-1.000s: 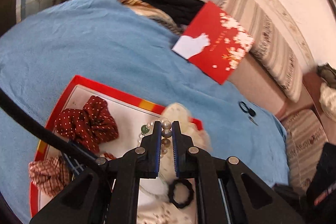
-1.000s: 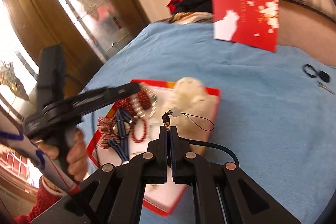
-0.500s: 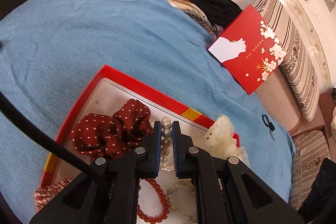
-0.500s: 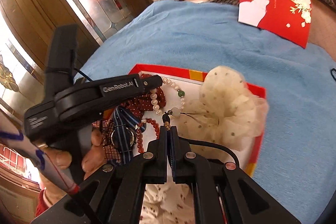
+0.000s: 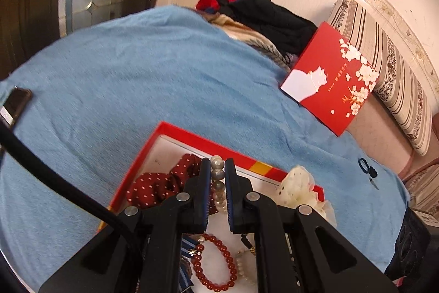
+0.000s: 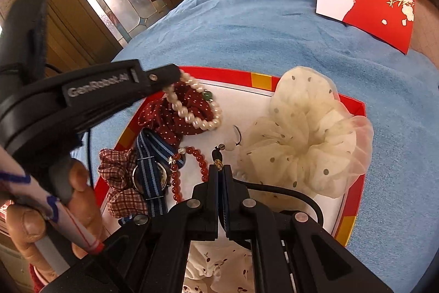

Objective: Organize jewelry
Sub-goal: 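Carry the pearl bracelet and cord into the white tray and open both tools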

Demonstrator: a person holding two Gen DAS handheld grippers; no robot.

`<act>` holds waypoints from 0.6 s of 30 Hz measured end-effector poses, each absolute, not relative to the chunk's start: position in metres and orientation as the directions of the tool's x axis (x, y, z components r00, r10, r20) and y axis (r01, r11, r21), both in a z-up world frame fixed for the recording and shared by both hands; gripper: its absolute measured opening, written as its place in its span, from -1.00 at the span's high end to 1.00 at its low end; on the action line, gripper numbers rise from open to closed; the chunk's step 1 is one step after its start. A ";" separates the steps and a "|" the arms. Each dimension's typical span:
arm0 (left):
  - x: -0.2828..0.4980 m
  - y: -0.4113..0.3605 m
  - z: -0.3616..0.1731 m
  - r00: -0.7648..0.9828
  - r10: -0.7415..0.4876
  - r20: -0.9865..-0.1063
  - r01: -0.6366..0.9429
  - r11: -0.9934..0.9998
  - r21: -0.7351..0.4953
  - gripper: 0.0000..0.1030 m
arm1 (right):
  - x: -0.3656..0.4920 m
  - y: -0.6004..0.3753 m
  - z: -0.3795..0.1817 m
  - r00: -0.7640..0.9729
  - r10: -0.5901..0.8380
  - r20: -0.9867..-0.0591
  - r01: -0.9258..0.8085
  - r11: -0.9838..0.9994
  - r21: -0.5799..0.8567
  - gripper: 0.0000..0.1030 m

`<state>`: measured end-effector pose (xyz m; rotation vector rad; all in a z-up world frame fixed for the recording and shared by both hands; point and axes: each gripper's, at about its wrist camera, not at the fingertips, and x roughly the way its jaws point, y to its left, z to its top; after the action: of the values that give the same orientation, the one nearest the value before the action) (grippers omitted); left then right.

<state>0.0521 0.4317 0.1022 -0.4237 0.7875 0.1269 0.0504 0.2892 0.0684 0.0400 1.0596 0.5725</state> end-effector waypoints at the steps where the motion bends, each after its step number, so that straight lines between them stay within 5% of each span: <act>1: 0.051 0.432 0.104 0.707 -0.037 -0.706 -0.268 0.910 -0.317 0.82 | 0.051 0.290 0.068 0.359 0.461 -0.811 -0.427 0.854 0.296 0.93; 18: 0.045 0.432 0.113 0.725 -0.006 -0.688 -0.262 0.923 -0.283 0.82 | 0.043 0.294 0.079 0.377 0.471 -0.798 -0.439 0.849 0.294 0.94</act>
<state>0.0453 0.4316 0.1135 -0.3787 0.7504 0.1450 0.0427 0.2939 0.0792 0.0351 1.0322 0.5816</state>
